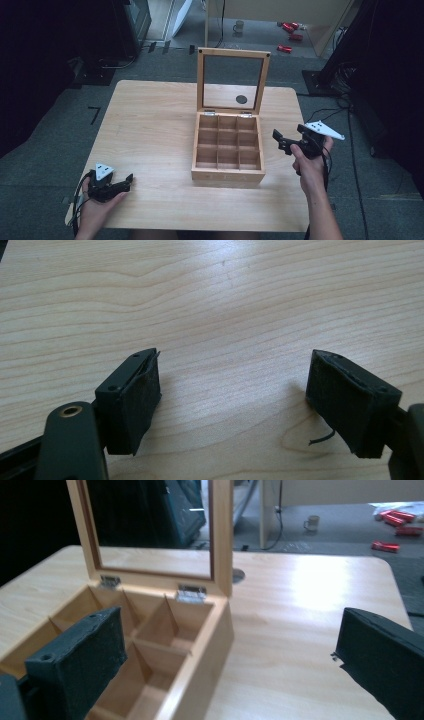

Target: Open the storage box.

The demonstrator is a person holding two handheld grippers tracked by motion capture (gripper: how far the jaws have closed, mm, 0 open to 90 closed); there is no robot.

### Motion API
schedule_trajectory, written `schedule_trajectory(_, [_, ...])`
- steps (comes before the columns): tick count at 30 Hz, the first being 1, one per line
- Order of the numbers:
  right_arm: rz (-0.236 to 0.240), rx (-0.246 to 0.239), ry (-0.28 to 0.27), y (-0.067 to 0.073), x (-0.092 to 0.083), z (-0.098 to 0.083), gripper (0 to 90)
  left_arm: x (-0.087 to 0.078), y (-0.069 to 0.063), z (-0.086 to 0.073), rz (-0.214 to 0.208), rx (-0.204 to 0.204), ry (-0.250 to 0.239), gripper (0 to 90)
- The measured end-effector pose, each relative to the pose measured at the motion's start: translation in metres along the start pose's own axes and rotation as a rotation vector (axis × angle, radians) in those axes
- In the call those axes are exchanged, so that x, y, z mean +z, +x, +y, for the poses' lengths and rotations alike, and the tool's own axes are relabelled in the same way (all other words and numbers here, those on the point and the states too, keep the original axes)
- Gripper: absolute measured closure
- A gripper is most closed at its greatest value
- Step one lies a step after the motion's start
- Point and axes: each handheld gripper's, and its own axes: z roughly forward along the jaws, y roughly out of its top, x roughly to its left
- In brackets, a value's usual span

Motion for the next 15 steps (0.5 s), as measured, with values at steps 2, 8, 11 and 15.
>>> schedule_trajectory(2, [0.002, 0.01, -0.002, -0.001, -0.006, -0.007, 0.0, 0.0, 0.0, 0.0, 0.0, 0.0, 0.0, 22.1])
schedule_trajectory(8, [-0.002, 0.014, -0.017, -0.003, -0.024, -0.025, 0.0, 0.0, 0.0, 0.0, 0.001, -0.001, 0.0, 22.1])
schedule_trajectory(11, [-0.012, 0.022, -0.008, -0.007, -0.032, -0.038, 0.0, 0.0, 0.0, 0.0, 0.0, -0.001, 0.0, 22.2])
schedule_trajectory(15, [-0.028, 0.03, 0.003, -0.011, -0.041, -0.053, 0.0, 0.0, -0.001, 0.0, 0.0, -0.001, 0.0, 22.2])
